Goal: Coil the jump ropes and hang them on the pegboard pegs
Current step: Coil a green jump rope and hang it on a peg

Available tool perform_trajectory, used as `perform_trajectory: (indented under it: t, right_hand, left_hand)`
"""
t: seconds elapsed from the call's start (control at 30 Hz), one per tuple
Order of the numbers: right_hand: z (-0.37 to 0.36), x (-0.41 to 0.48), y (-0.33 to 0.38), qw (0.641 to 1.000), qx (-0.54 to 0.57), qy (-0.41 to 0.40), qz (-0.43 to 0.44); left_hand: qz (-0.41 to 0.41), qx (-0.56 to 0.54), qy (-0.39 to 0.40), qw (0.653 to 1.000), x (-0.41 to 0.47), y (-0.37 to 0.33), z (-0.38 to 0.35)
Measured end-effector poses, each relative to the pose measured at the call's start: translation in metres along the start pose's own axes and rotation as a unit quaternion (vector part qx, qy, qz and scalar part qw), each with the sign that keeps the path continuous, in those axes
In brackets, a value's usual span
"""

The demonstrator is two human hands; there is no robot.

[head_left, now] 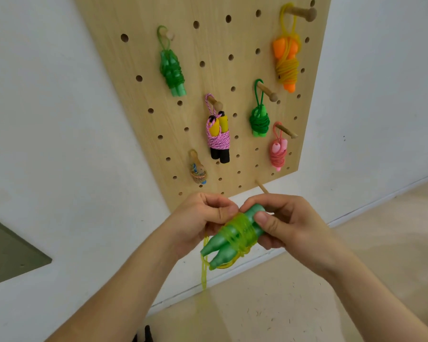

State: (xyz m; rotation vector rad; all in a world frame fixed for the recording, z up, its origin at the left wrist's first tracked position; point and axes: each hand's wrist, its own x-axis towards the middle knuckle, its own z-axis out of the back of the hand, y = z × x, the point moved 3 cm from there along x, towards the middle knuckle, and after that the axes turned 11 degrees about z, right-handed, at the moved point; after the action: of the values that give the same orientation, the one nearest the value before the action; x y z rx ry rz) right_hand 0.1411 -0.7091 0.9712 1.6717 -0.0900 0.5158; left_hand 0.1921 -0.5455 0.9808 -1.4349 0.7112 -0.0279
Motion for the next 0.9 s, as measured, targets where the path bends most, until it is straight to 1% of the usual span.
perform_trajectory:
  t: [0.07,0.13,0.2,0.27,0.37,0.43,0.5,0.53,0.57,0.6,0.67,0.73,0.77,0.83,0.9]
  right_hand:
    - [-0.002,0.000,-0.003,0.999,0.048,-0.025,0.003]
    - [-0.004,0.000,-0.006,0.992,0.111,-0.067,0.002]
    - [-0.008,0.002,-0.010,0.981,0.155,-0.113,0.008]
    - [-0.012,0.005,-0.012,0.974,0.164,-0.156,0.006]
    - [-0.014,0.008,-0.020,0.963,0.150,-0.223,-0.005]
    - [-0.014,0.008,-0.024,0.965,0.085,-0.248,-0.009]
    - [-0.011,0.009,-0.026,0.965,0.003,-0.263,-0.007]
    - [-0.010,0.010,-0.027,0.963,-0.033,-0.268,-0.004]
    - [-0.009,0.011,-0.028,0.961,-0.060,-0.270,-0.003]
    - [-0.009,0.012,-0.028,0.960,-0.080,-0.267,-0.005]
    - [-0.013,0.012,-0.031,0.960,-0.115,-0.254,-0.016]
    - [-0.016,0.011,-0.036,0.959,-0.134,-0.250,-0.026]
    - [-0.017,0.010,-0.037,0.958,-0.142,-0.249,-0.029]
    - [-0.018,0.010,-0.037,0.955,-0.179,-0.234,-0.023]
    - [-0.017,0.010,-0.034,0.946,-0.256,-0.199,-0.007]
  left_hand:
    - [0.007,-0.056,-0.009,0.998,0.000,0.008,-0.005]
    - [-0.013,-0.094,-0.059,0.994,0.000,0.017,-0.011]
    - [-0.058,-0.112,-0.107,0.986,-0.003,0.022,-0.018]
    - [-0.102,-0.094,-0.132,0.982,-0.005,0.025,-0.023]
    - [-0.128,-0.032,-0.187,0.974,-0.005,0.034,-0.024]
    - [-0.146,0.068,-0.229,0.960,-0.009,0.039,-0.028]
    - [-0.163,0.185,-0.261,0.933,-0.015,0.041,-0.030]
    - [-0.165,0.248,-0.273,0.915,-0.019,0.043,-0.029]
    - [-0.173,0.330,-0.298,0.879,-0.023,0.043,-0.028]
    - [-0.194,0.429,-0.324,0.821,-0.026,0.042,-0.027]
    - [-0.226,0.579,-0.329,0.711,-0.030,0.041,-0.030]
    - [-0.238,0.655,-0.326,0.639,-0.031,0.035,-0.031]
    - [-0.245,0.672,-0.323,0.619,-0.032,0.034,-0.029]
    - [-0.265,0.694,-0.310,0.593,-0.039,0.029,-0.028]
    - [-0.313,0.705,-0.307,0.557,-0.046,0.022,-0.025]
